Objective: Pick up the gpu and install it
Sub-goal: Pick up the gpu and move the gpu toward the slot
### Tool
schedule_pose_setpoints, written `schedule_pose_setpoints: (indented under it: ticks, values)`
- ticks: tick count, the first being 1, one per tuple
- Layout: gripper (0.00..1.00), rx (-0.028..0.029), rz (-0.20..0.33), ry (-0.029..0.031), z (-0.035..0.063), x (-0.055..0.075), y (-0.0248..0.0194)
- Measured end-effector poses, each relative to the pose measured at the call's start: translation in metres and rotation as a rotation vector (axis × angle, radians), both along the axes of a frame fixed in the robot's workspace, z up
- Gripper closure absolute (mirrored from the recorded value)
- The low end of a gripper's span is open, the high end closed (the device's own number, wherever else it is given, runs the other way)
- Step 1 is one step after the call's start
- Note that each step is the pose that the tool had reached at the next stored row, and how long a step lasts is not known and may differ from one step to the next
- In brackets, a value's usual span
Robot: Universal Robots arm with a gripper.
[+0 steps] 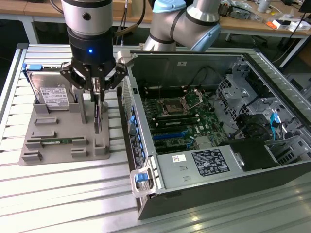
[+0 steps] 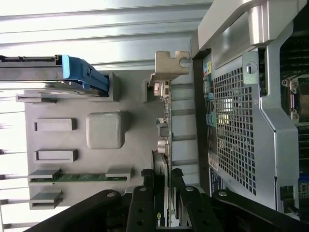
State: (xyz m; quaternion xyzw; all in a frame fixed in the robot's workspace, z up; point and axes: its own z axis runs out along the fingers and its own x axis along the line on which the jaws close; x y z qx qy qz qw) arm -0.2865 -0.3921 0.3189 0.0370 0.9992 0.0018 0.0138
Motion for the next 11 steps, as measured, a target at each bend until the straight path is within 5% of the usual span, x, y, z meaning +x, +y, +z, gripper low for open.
schedule_pose_setpoints:
  ticks: [11]
  values:
    - [0.75,0.0000,0.000,0.0000,0.0099,0.0000,0.0000]
